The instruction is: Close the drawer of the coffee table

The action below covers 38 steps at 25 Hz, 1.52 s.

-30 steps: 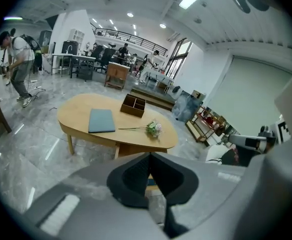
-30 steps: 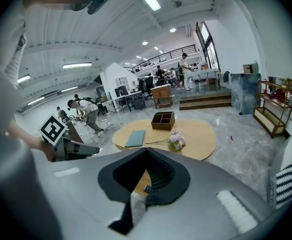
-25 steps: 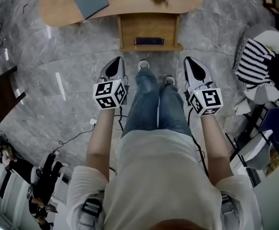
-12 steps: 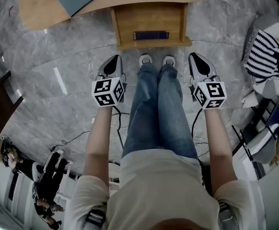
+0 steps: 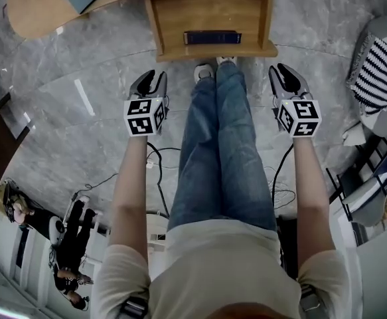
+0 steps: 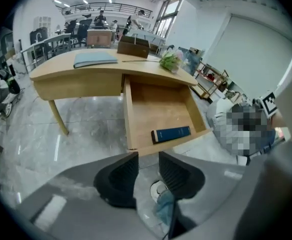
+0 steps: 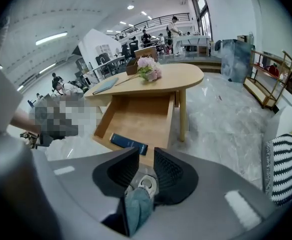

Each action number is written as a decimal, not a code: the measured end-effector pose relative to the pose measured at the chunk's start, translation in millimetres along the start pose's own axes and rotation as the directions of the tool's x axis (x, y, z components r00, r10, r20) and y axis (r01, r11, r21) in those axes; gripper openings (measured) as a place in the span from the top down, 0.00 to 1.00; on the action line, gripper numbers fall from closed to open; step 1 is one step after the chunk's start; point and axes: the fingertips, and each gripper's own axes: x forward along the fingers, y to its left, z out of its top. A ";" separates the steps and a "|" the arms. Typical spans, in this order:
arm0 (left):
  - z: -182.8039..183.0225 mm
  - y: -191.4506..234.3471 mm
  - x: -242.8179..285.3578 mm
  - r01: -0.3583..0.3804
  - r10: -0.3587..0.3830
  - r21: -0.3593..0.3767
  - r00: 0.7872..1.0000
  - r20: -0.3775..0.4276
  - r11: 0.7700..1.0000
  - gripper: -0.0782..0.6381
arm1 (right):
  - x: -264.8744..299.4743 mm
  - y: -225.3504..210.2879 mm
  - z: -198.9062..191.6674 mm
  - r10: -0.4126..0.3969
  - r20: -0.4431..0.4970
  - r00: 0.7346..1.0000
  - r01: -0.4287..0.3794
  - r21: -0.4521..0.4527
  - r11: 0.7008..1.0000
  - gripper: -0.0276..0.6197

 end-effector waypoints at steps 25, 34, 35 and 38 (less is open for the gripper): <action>-33.9 38.8 118.8 -0.074 0.152 0.388 0.973 -0.173 0.919 0.49 | 113.8 -57.6 -78.5 -0.099 -0.266 0.959 -0.001 -0.352 0.936 0.54; -24.4 40.2 122.9 -0.120 0.183 0.361 0.972 -0.148 0.925 0.55 | 120.5 -61.3 -77.7 -0.119 -0.280 0.953 0.023 -0.325 0.945 0.58; -24.4 41.2 122.1 -0.120 0.187 0.367 0.970 -0.153 0.923 0.55 | 120.9 -60.5 -77.5 -0.120 -0.285 0.951 0.022 -0.324 0.946 0.58; -23.2 41.4 120.0 -0.120 0.191 0.370 0.968 -0.163 0.921 0.56 | 119.6 -60.0 -76.0 -0.122 -0.294 0.948 0.025 -0.315 0.949 0.58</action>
